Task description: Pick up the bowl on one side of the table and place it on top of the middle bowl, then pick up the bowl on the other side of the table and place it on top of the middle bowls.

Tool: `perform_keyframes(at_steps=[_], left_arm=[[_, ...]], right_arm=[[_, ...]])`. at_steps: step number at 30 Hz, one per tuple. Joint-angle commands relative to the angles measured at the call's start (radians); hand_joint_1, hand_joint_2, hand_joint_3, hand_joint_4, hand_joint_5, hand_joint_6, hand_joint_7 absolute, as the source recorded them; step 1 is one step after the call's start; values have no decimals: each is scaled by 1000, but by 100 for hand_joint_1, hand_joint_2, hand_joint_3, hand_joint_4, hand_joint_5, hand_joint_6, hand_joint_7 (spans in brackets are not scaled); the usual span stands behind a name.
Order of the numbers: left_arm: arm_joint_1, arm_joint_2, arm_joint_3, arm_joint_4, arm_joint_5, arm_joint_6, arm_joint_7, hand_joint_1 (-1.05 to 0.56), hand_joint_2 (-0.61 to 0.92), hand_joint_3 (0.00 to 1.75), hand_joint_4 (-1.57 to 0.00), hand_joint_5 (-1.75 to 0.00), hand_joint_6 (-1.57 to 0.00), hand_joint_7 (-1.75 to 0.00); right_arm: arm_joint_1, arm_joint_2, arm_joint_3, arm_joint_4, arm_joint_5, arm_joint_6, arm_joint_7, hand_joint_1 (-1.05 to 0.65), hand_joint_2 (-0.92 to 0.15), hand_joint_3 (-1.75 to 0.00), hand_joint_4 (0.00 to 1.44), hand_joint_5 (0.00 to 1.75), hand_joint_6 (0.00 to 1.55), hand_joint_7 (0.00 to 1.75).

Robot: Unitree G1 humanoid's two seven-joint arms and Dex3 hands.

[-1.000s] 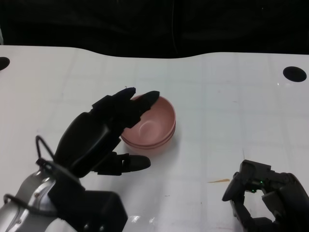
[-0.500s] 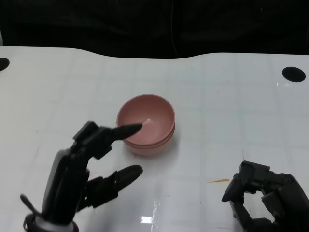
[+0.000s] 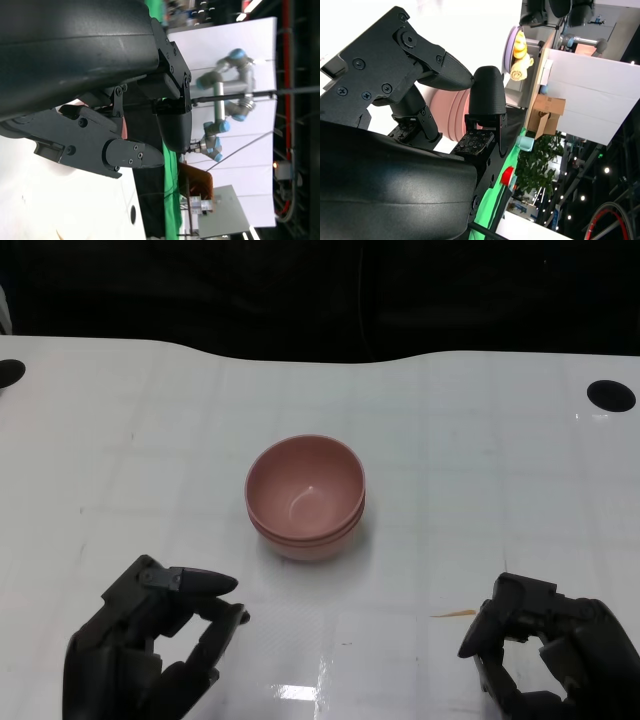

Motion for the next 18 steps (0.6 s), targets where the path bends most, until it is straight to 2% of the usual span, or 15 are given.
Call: perform_keyframes(at_steps=[1, 3, 7, 10, 12, 18], left_arm=[[14, -1, 12, -16, -111, 74, -94, -21, 78, 56, -74, -166, -77, -124], [12, -10, 29, -8, -129, 93, -126, -24, 69, 68, -74, -171, -77, -130], [8, -34, 60, 9, -127, 105, -169, -28, 63, 72, -75, -174, -77, -139], [6, -47, 79, 30, -114, 101, -200, -29, 67, 64, -75, -174, -78, -138], [5, -56, 88, 38, -103, 100, -213, -30, 73, 52, -76, -172, -80, -135], [-6, -80, 105, 55, -83, 96, -243, -30, 76, 50, -76, -172, -79, -137]], right_arm=[[3, -6, -4, -8, 16, 12, 6, -18, -45, -124, 89, 165, 85, 125], [4, -6, -5, -6, 20, 11, 8, -17, -47, -121, 89, 163, 85, 120], [3, -7, -8, 0, 18, 5, 8, -16, -46, -123, 89, 164, 85, 127], [1, -6, -9, 10, 25, -2, 15, -16, -45, -124, 88, 166, 84, 131], [1, -6, -12, 13, 26, -2, 15, -16, -45, -125, 89, 166, 84, 132], [-3, -10, -22, 24, 13, -11, 8, -17, -44, -127, 89, 165, 83, 134]])
